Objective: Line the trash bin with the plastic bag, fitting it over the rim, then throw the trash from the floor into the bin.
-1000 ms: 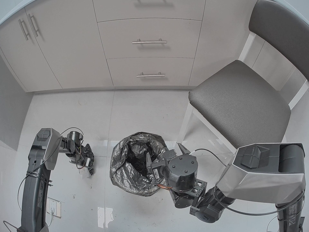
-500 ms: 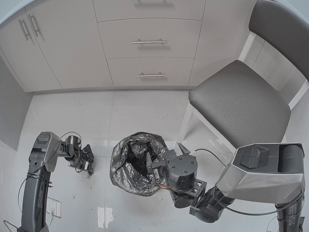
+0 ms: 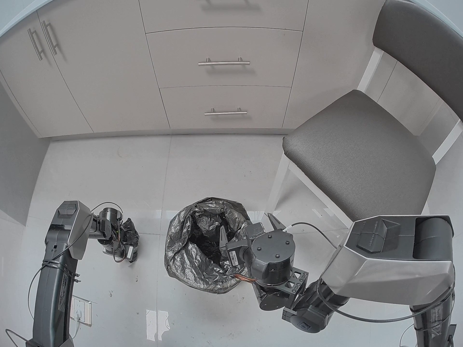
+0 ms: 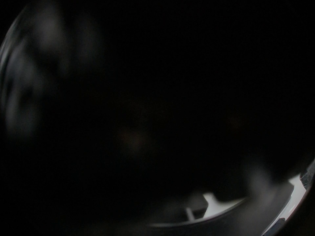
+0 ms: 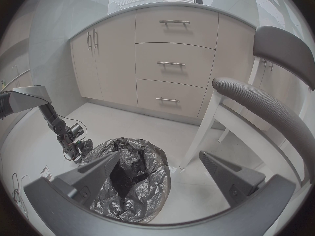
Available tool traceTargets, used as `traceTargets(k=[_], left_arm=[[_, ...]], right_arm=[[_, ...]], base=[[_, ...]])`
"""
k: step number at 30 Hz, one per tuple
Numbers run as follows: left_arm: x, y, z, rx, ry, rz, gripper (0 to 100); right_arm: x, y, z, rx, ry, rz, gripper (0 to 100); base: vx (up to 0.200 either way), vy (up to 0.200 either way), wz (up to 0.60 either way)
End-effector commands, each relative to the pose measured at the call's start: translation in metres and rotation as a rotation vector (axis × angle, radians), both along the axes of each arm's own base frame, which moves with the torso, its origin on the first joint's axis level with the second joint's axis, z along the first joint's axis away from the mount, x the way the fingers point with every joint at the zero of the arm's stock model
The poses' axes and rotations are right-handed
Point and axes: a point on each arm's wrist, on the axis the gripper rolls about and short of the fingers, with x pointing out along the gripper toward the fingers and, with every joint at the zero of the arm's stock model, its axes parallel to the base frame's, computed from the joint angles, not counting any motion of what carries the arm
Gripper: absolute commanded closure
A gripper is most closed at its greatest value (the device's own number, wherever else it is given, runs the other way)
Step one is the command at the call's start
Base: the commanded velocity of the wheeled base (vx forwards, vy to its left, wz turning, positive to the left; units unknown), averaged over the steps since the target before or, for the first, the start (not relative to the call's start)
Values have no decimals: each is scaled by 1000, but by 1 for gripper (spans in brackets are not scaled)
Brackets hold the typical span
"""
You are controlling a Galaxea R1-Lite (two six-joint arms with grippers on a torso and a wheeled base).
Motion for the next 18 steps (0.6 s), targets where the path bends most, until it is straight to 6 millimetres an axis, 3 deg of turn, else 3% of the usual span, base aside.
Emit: traceTargets(k=[1, 10, 11, 18], left_arm=[[-2, 0, -5, -1, 11, 2, 100], [5, -1, 15, -10, -30, 34, 100], [11, -3, 38, -31, -74, 77, 100], [20, -9, 91, -82, -161, 172, 100]], right_arm=[[-1, -1, -2, -9, 5, -1, 0], [-2, -1, -4, -27, 6, 3, 0], [-1, -1, -3, -23, 5, 0, 0], [-6, -5, -5, -52, 16, 10, 0]], base=[[0, 0, 0], [0, 0, 0], [0, 0, 0], [0, 0, 0]])
